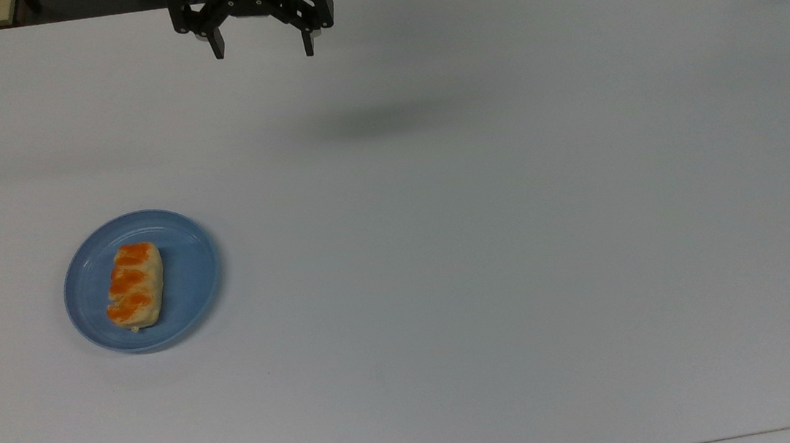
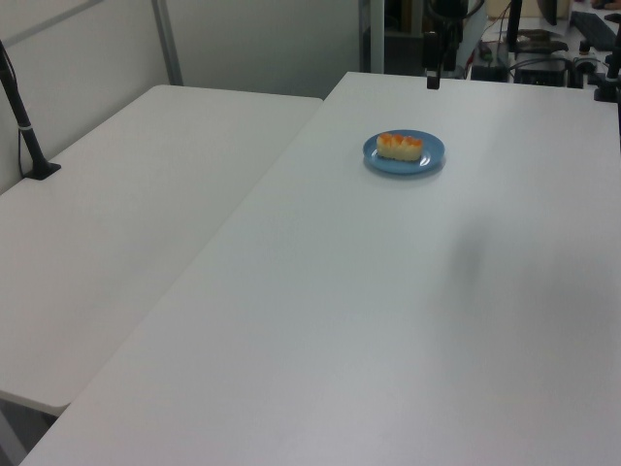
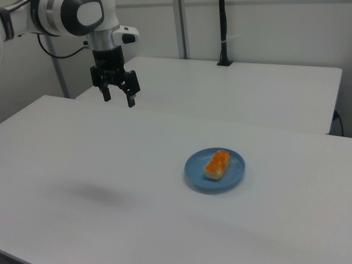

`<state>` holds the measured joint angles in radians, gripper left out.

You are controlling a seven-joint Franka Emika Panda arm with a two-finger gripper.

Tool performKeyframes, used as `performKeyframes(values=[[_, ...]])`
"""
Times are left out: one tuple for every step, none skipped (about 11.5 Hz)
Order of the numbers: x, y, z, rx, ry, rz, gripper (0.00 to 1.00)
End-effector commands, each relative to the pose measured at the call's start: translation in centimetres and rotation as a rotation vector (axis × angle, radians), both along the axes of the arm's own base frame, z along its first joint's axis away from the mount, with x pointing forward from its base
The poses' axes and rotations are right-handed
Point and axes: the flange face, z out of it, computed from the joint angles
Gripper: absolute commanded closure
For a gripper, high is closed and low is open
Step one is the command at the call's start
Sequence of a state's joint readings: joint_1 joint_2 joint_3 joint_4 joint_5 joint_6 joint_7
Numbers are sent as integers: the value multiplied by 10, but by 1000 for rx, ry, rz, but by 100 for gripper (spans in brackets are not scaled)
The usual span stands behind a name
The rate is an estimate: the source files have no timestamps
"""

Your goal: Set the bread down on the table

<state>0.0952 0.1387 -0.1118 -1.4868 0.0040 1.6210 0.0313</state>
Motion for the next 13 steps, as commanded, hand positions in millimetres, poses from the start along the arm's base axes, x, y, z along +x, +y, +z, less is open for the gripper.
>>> performKeyframes(values=[[-7,2,-2,0,13,26,0],[-7,3,-2,0,11,28,0],[-6,3,-3,0,11,28,0],[-6,0,-2,1,8,22,0],[-6,1,-1,1,5,23,0],[-6,0,-1,1,5,22,0],[-6,0,-1,1,4,23,0],[-4,0,-3,1,4,23,0],[-3,0,-6,-2,7,22,0],[0,-1,-6,-2,-12,22,0],[4,-6,-5,-4,-38,13,0],[7,-9,-13,-6,-26,9,0],[12,-18,-23,-10,-15,17,0]])
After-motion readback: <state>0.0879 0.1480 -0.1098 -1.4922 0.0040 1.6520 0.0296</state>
